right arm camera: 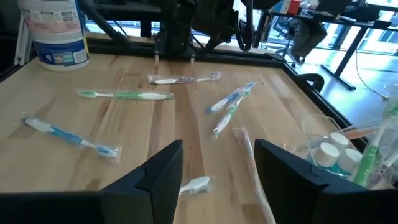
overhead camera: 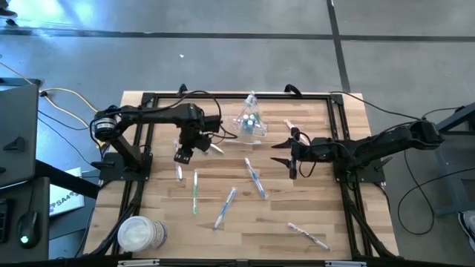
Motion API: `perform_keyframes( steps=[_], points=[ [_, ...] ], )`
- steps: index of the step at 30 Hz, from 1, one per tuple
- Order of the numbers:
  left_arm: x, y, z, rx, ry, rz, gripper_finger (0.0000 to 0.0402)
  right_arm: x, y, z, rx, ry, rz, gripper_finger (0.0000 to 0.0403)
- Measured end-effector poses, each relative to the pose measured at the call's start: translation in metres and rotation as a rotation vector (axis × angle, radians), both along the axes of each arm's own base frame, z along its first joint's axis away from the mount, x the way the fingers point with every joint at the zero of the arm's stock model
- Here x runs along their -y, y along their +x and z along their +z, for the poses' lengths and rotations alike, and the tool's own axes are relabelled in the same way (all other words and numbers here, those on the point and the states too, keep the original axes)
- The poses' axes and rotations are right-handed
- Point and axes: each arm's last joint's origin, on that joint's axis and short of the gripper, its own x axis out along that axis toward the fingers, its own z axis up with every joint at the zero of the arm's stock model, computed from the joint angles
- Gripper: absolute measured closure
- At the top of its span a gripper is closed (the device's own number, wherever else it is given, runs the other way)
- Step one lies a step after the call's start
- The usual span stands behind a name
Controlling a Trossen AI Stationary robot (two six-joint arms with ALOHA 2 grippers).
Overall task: Pick & Place toothbrushing station
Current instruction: Put the top violet toothbrush into the transparent organizer
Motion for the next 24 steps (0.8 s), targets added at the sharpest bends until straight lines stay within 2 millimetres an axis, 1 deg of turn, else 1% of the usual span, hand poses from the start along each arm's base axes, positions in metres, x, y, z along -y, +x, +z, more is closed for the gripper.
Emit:
perform_keyframes(
  steps=[4,7,14,19,21,24],
  points=[
    [0.001,-0.003,-0.003,-0.043,-0.001,0.068,0.0229,0.000,0.000,0.000,-0.002,-0.006,0.002,0.0212],
    [0.001,-0.003,-0.003,-0.061,0.012,0.178,0.0229,0.000,0.000,0.000,-0.003,-0.008,0.002,0.0212],
    [0.001,-0.002,-0.003,-0.135,0.068,0.602,0.0229,0.000,0.000,0.000,-0.004,-0.011,0.003,0.0212],
    [-0.002,-0.005,-0.007,-0.195,0.238,0.991,0.0229,0.000,0.000,0.000,-0.005,-0.018,0.005,0.0212],
    [-0.001,-0.009,-0.013,-0.234,0.269,1.078,0.0229,0.000,0.000,0.000,-0.006,-0.023,0.006,0.0212],
    [0.002,-0.018,-0.026,-0.320,0.266,1.095,0.0229,0.000,0.000,0.000,-0.008,-0.036,0.010,0.0212]
  ],
)
